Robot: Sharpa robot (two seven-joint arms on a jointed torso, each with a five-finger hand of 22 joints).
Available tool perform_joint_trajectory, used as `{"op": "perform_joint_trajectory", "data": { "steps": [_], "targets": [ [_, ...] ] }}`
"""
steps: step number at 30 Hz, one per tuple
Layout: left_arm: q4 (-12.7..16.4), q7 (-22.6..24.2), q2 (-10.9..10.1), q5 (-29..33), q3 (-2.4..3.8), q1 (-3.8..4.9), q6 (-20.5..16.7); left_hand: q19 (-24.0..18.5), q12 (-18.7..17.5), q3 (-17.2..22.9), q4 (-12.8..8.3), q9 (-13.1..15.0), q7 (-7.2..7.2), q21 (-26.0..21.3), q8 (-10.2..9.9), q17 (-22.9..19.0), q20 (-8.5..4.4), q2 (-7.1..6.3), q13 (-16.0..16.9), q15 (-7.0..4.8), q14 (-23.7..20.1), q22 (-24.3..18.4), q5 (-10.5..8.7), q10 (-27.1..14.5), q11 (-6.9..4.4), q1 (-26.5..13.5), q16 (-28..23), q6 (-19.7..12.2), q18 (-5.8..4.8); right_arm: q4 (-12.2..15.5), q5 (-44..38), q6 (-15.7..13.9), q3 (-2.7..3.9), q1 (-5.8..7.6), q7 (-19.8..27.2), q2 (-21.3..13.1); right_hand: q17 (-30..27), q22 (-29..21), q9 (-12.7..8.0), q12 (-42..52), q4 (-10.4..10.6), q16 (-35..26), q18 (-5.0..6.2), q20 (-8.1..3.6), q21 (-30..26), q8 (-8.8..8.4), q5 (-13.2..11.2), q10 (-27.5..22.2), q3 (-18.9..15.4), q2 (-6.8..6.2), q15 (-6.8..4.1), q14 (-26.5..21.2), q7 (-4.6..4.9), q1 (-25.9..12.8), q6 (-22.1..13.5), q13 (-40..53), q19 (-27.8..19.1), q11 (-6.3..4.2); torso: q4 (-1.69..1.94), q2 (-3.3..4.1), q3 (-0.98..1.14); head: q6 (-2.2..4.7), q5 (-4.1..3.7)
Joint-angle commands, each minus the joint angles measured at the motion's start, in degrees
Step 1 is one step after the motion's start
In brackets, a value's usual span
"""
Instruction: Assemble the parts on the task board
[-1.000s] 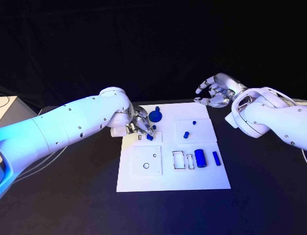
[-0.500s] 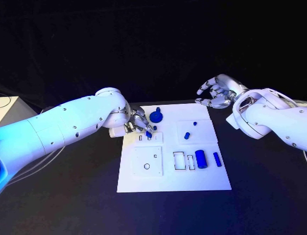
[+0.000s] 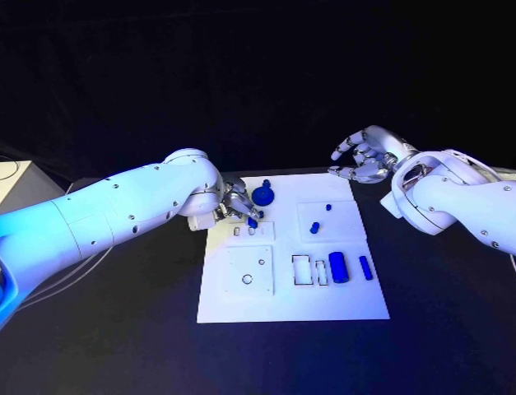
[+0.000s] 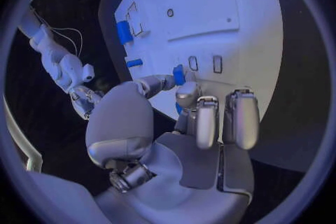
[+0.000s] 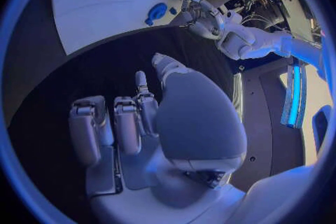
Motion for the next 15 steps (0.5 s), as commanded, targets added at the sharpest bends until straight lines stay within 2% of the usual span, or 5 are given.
{"op": "perform_joint_trajectory", "data": {
  "steps": [1, 15],
  "targets": [
    [0.1, 0.4, 0.2, -3.0, -0.11, 0.02, -0.1, 0.4, -0.3, 9.2, -9.4, 8.7, -2.10, 0.2, 0.3, 15.1, -0.08, 0.55, -0.3, -0.46, 5.9, 3.0, 0.35, 0.2, -0.15, 0.3, 0.2, 2.6, -0.69, 0.1, -0.6, 0.4, 0.02, -0.05, 0.3, 0.1, 15.1, 14.5, 0.1, -0.1, 0.0, 0.2, -0.19, 0.16, -0.2, 0.08, 0.3, 0.2, 0.3, 0.02, -0.15, 6.0, -0.14, -0.7, -0.4, 6.2, 5.6, 0.17, -0.01, 0.02, 0.01, -0.19, 0.06],
    [0.6, 0.2, 0.2, -6.1, -0.47, 0.01, 1.2, 0.4, -0.4, 9.2, -9.5, 8.8, -2.11, 0.2, 0.2, 15.0, -0.11, 0.55, -0.4, -0.48, 5.9, 3.0, 0.41, 0.2, -0.17, 0.4, 0.2, 2.6, -0.69, 0.3, -0.6, 0.4, 0.02, -0.12, 0.3, 0.1, 15.1, 14.4, 0.2, -0.2, 0.0, 0.2, -0.17, 0.15, -0.2, 0.10, 0.4, 0.2, 0.4, 0.01, -0.16, 6.0, -0.14, -0.8, -0.5, 6.1, 5.6, 0.17, -0.04, 0.05, 0.00, -0.46, 0.16]
  ]
}}
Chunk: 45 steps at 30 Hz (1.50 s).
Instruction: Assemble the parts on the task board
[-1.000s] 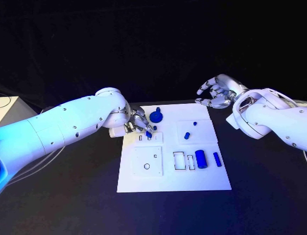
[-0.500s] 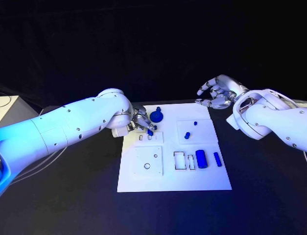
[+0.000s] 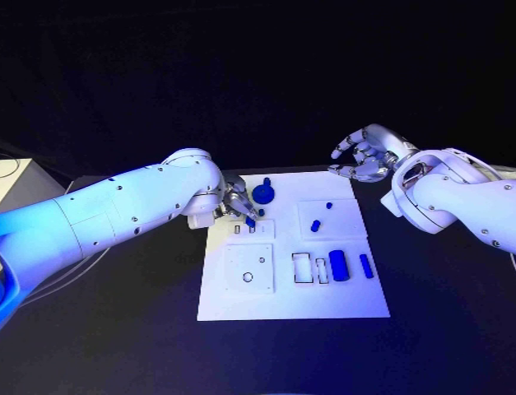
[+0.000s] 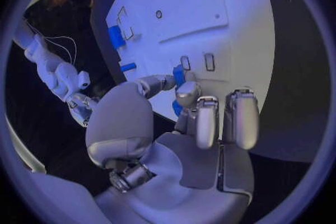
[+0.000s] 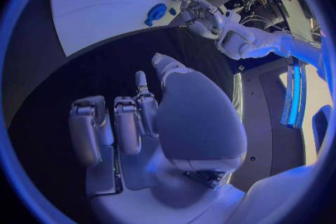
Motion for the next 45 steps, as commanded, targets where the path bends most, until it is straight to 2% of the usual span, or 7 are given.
{"op": "perform_joint_trajectory", "data": {
  "steps": [1, 13, 19, 25, 31, 40, 45],
  "targets": [
    [0.3, 0.2, 0.1, -2.3, -0.04, 0.02, 1.0, 0.4, -0.2, 9.2, -9.5, 8.7, -2.04, 0.2, 0.2, 15.0, -0.12, 0.53, 0.0, -0.49, 5.9, 3.0, 0.21, 0.2, -0.18, 0.3, 0.2, 2.6, -0.69, 0.2, -0.6, 0.4, 0.02, -0.04, 0.3, 0.0, 15.1, 14.4, 0.2, -0.2, 0.0, 0.2, -0.17, 0.15, -0.2, 0.10, 0.4, 0.2, 0.4, 0.01, -0.16, 6.0, -0.14, -0.8, -0.5, 6.1, 5.6, 0.16, -0.03, 0.01, -0.03, -0.15, 0.04],
    [0.8, 0.2, 0.1, -2.6, -0.57, -0.25, -1.3, 0.3, -0.2, 9.1, -9.5, 8.8, -2.03, 0.2, 0.1, 14.9, -0.15, 0.51, 0.1, -0.50, 5.9, 2.9, 0.18, 0.3, -0.17, 0.3, 0.1, 2.6, -0.67, 0.4, -0.7, 0.4, 0.02, -0.12, 0.1, -0.1, 15.1, 14.4, 0.2, -0.2, 0.0, 0.2, -0.17, 0.15, -0.2, 0.10, 0.4, 0.2, 0.4, 0.01, -0.16, 6.0, -0.14, -0.8, -0.5, 6.1, 5.6, 0.16, -0.05, 0.03, -0.12, -0.37, -0.02],
    [1.3, 0.2, -0.2, -3.0, -0.78, -0.44, -1.7, 0.3, -0.4, 9.1, -9.5, 8.8, -2.03, 0.2, 0.1, 14.8, -0.16, 0.53, -0.2, -0.51, 5.9, 2.8, 0.17, 0.1, -0.17, 0.3, 0.0, 2.6, -0.66, 0.5, -0.9, 0.4, 0.02, -0.14, 0.0, -0.2, 15.1, 14.4, 0.2, -0.2, 0.0, 0.2, -0.16, 0.15, -0.3, 0.10, 0.4, 0.1, 0.4, 0.02, -0.16, 6.0, -0.13, -0.9, -0.5, 6.1, 5.6, 0.17, 0.06, 0.01, -0.03, -0.50, -0.11],
    [1.6, 0.2, -0.3, -3.2, -0.88, -0.69, -2.3, 0.3, -0.4, 9.1, -9.5, 8.9, -2.02, 0.1, 0.1, 14.8, -0.17, 0.57, -0.2, -0.51, 5.9, 2.8, 0.16, 0.2, -0.17, 0.3, 0.1, 2.6, -0.65, 0.6, -1.0, 0.3, 0.02, -0.15, -0.3, -0.2, 15.1, 14.4, 0.2, -0.2, 0.0, 0.2, -0.17, 0.15, -0.2, 0.11, 0.5, 0.2, 0.4, 0.02, -0.16, 6.0, -0.14, -0.9, -0.5, 6.1, 5.6, 0.17, 0.07, 0.02, -0.11, -0.58, -0.09],
    [2.0, 0.1, -0.5, -3.2, -0.94, -0.84, -2.2, 0.3, -0.4, 9.1, -9.5, 8.9, -2.02, 0.1, 0.1, 14.8, -0.17, 0.57, -0.2, -0.51, 5.9, 2.8, 0.16, 0.2, -0.17, 0.3, 0.1, 2.6, -0.65, 0.7, -1.1, 0.3, 0.02, -0.15, -0.4, -0.2, 15.1, 14.4, 0.2, -0.2, 0.0, 0.2, -0.17, 0.15, -0.2, 0.11, 0.5, 0.2, 0.4, 0.02, -0.16, 6.0, -0.14, -0.9, -0.5, 6.1, 5.6, 0.17, -0.10, 0.00, -0.01, -0.70, 0.00],
    [2.8, 0.1, -1.0, -3.8, -0.98, -0.97, -1.8, 0.3, -0.6, 9.1, -9.4, 8.9, -2.03, 0.1, 0.0, 14.8, -0.19, 0.62, -0.4, -0.52, 5.8, 2.7, 0.13, 0.1, -0.17, 0.3, 0.0, 2.6, -0.64, 0.7, -1.2, 0.3, 0.02, -0.16, -0.5, -0.3, 15.1, 14.4, 0.2, -0.2, 0.0, 0.2, -0.17, 0.15, -0.2, 0.11, 0.5, 0.2, 0.4, 0.02, -0.16, 6.0, -0.14, -0.9, -0.5, 6.1, 5.6, 0.17, 0.08, -0.01, -0.05, -0.82, -0.05],
    [2.8, 0.1, -1.0, -3.9, -1.00, -1.01, -1.7, 0.3, -0.6, 9.1, -9.4, 8.9, -2.03, 0.1, 0.0, 14.8, -0.19, 0.62, -0.4, -0.52, 5.8, 2.7, 0.13, 0.1, -0.17, 0.3, 0.0, 2.6, -0.64, 0.7, -1.2, 0.3, 0.02, -0.17, -0.4, -0.3, 15.1, 14.4, 0.3, -0.2, 0.0, 0.2, -0.17, 0.15, -0.2, 0.13, 0.6, 0.2, 0.5, 0.04, -0.16, 6.0, -0.14, -1.0, -0.5, 6.1, 5.6, 0.16, 0.02, -0.01, -0.02, -0.79, -0.04]
  ]
}}
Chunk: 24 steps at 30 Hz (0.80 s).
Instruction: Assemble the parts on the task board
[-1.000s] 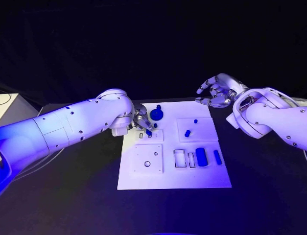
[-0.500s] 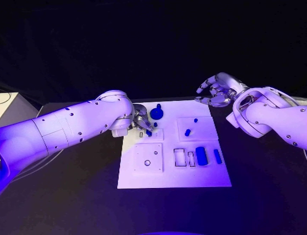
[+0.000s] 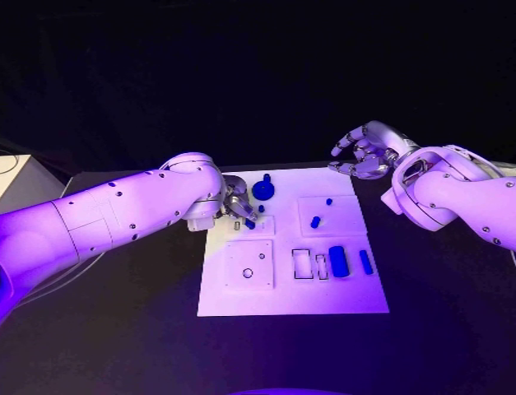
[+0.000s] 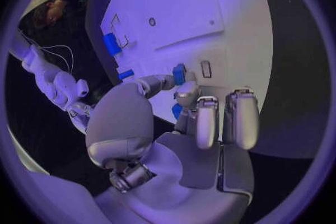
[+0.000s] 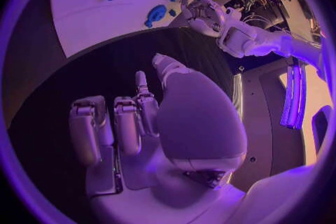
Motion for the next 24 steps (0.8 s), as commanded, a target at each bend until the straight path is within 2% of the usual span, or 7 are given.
{"op": "perform_joint_trajectory", "data": {
  "steps": [1, 10, 24],
  "targets": [
    [0.1, 0.1, 0.0, -0.7, -0.08, -0.14, 0.3, 0.3, -0.3, 9.1, -9.4, 8.5, -1.74, 0.1, 0.2, 14.8, -0.19, 0.45, 0.0, -0.52, 5.8, 2.8, 0.17, 0.1, -0.20, 0.2, 0.0, 2.1, -0.66, 0.1, -0.7, 0.3, 0.02, -0.04, 0.1, 0.0, 15.1, 14.4, 0.1, -0.2, -0.1, 0.2, -0.17, 0.15, -0.2, 0.13, 0.4, 0.2, 0.3, -0.03, -0.16, 6.0, 0.07, -0.5, -0.3, 6.1, 5.6, 0.16, -0.01, 0.00, 0.03, 0.02, -0.01],
    [0.1, 0.0, 0.1, -1.2, -0.11, -0.16, 0.7, 0.2, -0.3, 9.0, -9.4, 8.6, -1.73, 0.1, 0.1, 14.8, -0.20, 0.51, -0.1, -0.53, 5.8, 2.7, 0.13, 0.1, -0.19, 0.2, 0.0, 2.1, -0.65, 0.0, -0.7, 0.4, 0.02, -0.07, 0.1, 0.1, 15.1, 14.5, 0.1, -0.1, -0.1, 0.2, -0.17, 0.15, -0.2, 0.13, 0.4, 0.2, 0.4, -0.02, -0.16, 6.0, 0.07, -0.5, -0.3, 6.2, 5.6, 0.16, -0.01, 0.03, 0.04, 0.08, -0.05],
    [0.1, 0.0, 0.2, -1.5, -0.13, -0.16, 1.5, 0.1, -0.4, 8.1, -9.0, 9.0, -1.73, 0.0, -0.2, 14.8, -0.18, 0.42, -0.1, -0.47, 5.9, 2.6, -0.37, 0.3, -0.15, -0.3, 0.0, 2.1, -0.63, 0.0, -0.7, 0.3, 0.02, -0.14, 0.1, 0.1, 15.1, 14.5, 0.1, -0.1, -0.1, 0.2, -0.17, 0.15, -0.2, 0.13, 0.4, 0.2, 0.4, -0.02, -0.16, 6.0, 0.07, -0.5, -0.3, 6.2, 5.6, 0.16, -0.05, 0.04, 0.03, -0.28, 0.13]
  ]
}}
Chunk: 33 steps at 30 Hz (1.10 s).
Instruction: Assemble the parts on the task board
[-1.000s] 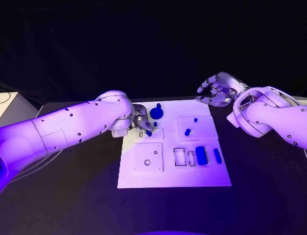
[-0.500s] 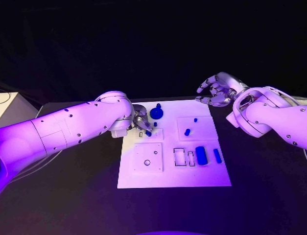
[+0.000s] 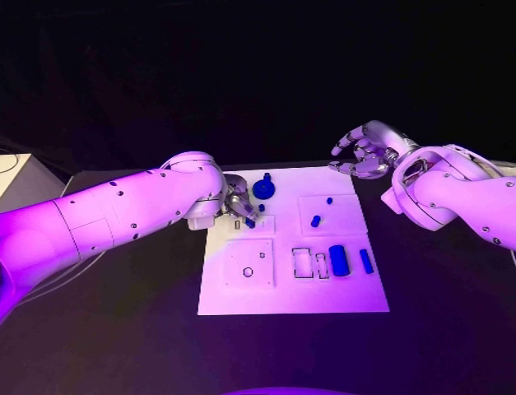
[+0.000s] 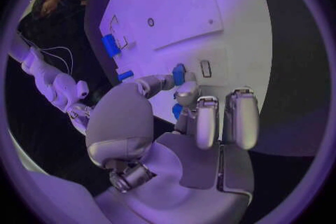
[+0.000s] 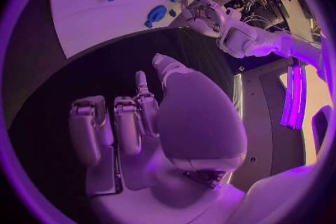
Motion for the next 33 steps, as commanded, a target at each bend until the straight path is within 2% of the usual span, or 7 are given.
{"op": "perform_joint_trajectory", "data": {
  "steps": [1, 17, 33],
  "targets": [
    [0.0, 0.0, 0.1, -0.6, -0.13, -0.17, 1.3, 0.2, -0.1, 8.1, -8.6, 6.1, -1.76, 0.0, 0.0, 14.8, -0.17, 0.42, 0.1, -0.47, 5.9, 2.7, -0.43, 0.4, -0.25, -0.4, 0.0, 2.1, -0.65, 0.1, -0.6, 0.3, 0.02, -0.05, 0.2, 0.0, 15.1, 14.4, 0.1, -0.1, -0.1, 0.2, -0.18, 0.15, -0.2, 0.13, 0.2, 0.2, 0.4, -0.02, -0.16, 6.0, 0.07, -0.5, -0.3, 6.1, 5.6, 0.16, -0.03, 0.00, 0.00, -0.09, 0.06],
    [0.1, 0.0, 0.3, -0.6, -0.15, -0.17, 2.1, -0.1, -0.5, 1.4, -6.2, 7.1, -2.53, -0.5, -1.8, 14.6, -0.15, -0.60, -0.4, -0.76, 5.8, 2.2, -1.22, 0.5, -0.70, -1.5, -0.1, 2.6, -0.56, 0.2, -0.6, 0.3, 0.02, -0.09, 0.2, -0.2, 15.1, 14.4, 0.2, -0.3, 0.0, 0.2, -0.16, 0.15, -0.3, 0.15, -0.1, 0.1, 0.3, -0.20, -0.15, 6.0, 0.08, -1.3, -0.4, 6.0, 5.6, 0.18, -0.09, -0.05, 0.01, -0.50, 0.11],
    [0.0, 0.0, 0.3, -0.6, -0.16, -0.17, 2.1, -0.1, -0.3, -4.3, -2.6, 7.2, -2.60, -0.7, -3.7, 14.7, -0.22, -0.62, -0.3, -0.81, 5.8, 2.1, -1.50, 0.3, -0.73, -2.3, -0.1, 4.0, -0.56, 0.2, -0.6, 0.3, 0.02, -0.17, 0.2, -0.1, 15.1, 14.4, 0.2, -0.2, 0.0, 0.2, -0.16, 0.15, -0.3, 0.15, -0.1, 0.1, 0.3, -0.19, -0.15, 6.0, 0.08, -1.4, -0.5, 6.0, 5.6, 0.18, -0.05, -0.04, 0.04, -0.61, 0.15]
  ]
}}
